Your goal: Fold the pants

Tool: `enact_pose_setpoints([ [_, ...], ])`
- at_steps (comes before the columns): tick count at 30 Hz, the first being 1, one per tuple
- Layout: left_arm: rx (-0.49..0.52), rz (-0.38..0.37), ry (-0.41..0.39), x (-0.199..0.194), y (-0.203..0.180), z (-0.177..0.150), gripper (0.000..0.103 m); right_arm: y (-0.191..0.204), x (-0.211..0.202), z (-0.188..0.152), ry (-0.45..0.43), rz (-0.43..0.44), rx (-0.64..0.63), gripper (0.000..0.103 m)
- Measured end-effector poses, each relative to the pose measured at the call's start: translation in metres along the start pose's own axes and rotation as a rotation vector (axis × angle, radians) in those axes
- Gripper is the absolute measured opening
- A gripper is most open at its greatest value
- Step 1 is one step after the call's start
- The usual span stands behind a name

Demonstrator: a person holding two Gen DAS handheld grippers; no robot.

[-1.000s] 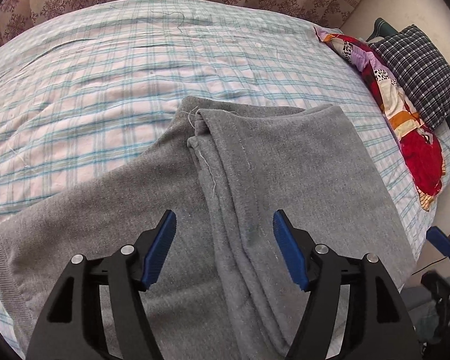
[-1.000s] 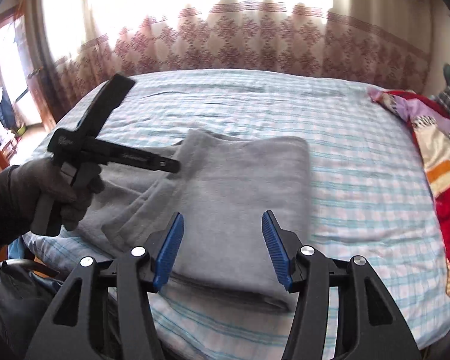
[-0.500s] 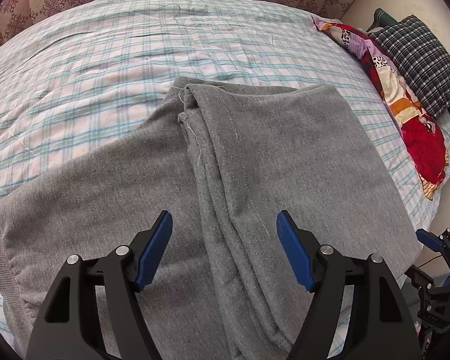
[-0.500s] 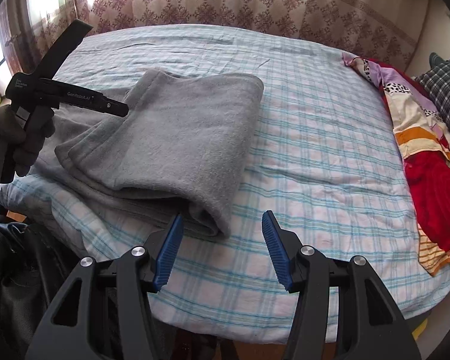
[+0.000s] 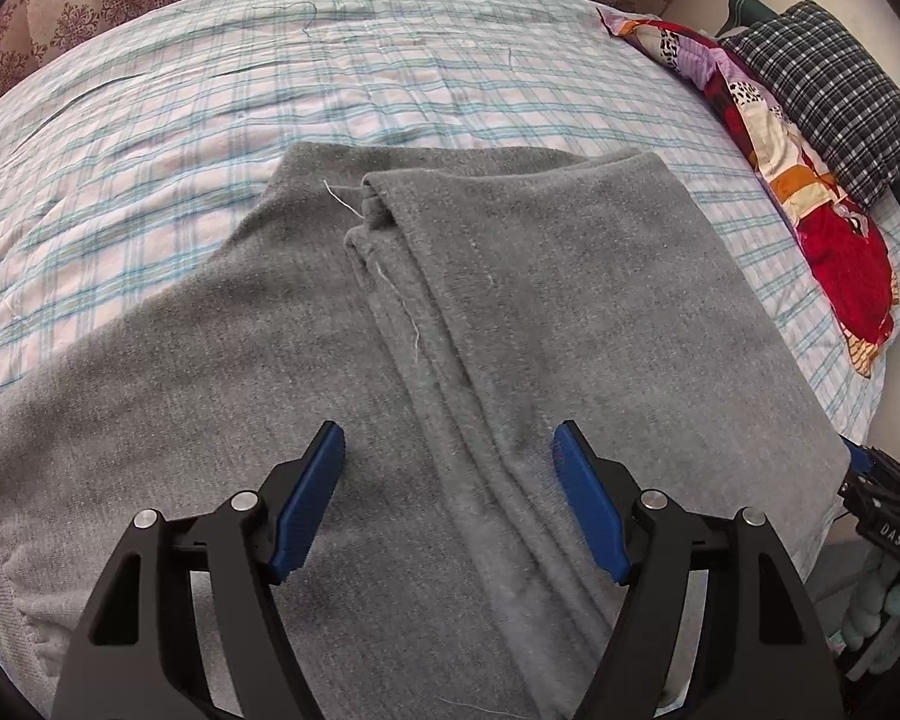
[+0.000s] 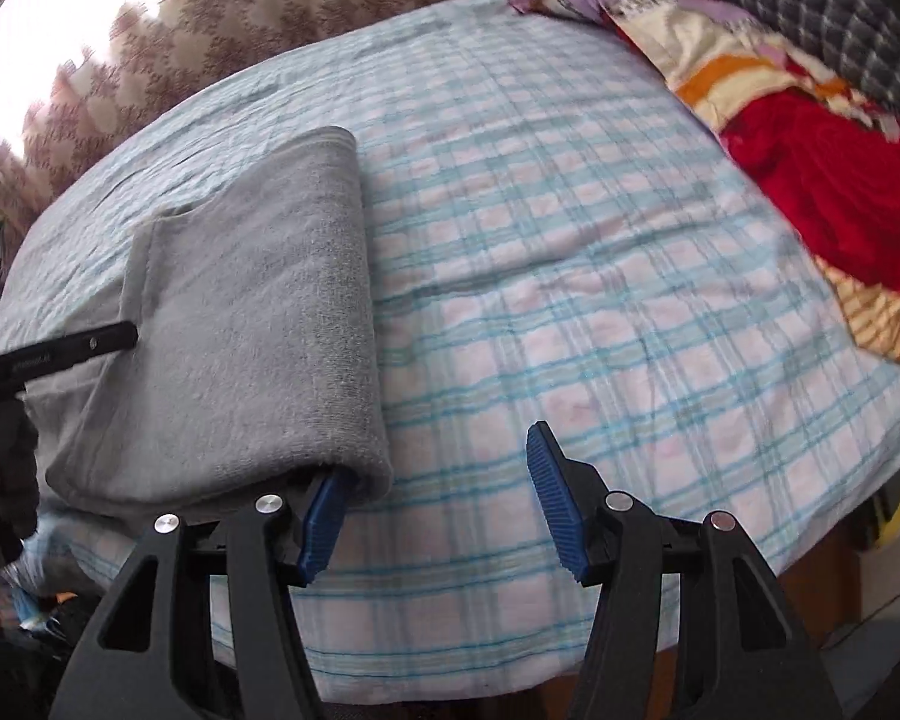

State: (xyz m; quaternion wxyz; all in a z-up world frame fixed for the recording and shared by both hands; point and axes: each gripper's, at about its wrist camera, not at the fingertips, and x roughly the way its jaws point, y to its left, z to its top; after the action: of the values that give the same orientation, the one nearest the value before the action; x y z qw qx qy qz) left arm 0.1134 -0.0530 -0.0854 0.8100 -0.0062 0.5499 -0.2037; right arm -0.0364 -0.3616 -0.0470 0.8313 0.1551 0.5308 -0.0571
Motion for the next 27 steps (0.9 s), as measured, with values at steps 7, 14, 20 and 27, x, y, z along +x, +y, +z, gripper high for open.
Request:
enact_pose_setpoints([
  [7,0.034,0.028,-0.002,0.011,-0.002,-0.003,0.075,-0.001,0.0,0.001,0.012,0.032,-0.02,0.058],
  [14,0.017,0.029,-0.004,0.006,0.001,0.001,0.076,-0.028,-0.031,-0.001,-0.004,0.075,-0.06,0.059],
  [20,-0.025,0.042,-0.044,-0.005,0.008,0.017,0.076,-0.022,-0.059,0.018,-0.139,0.129,-0.049,0.059],
  [27,-0.044,0.119,-0.057,0.004,0.011,0.048,0.076,0.062,-0.04,0.022,-0.162,0.229,-0.269,0.059],
])
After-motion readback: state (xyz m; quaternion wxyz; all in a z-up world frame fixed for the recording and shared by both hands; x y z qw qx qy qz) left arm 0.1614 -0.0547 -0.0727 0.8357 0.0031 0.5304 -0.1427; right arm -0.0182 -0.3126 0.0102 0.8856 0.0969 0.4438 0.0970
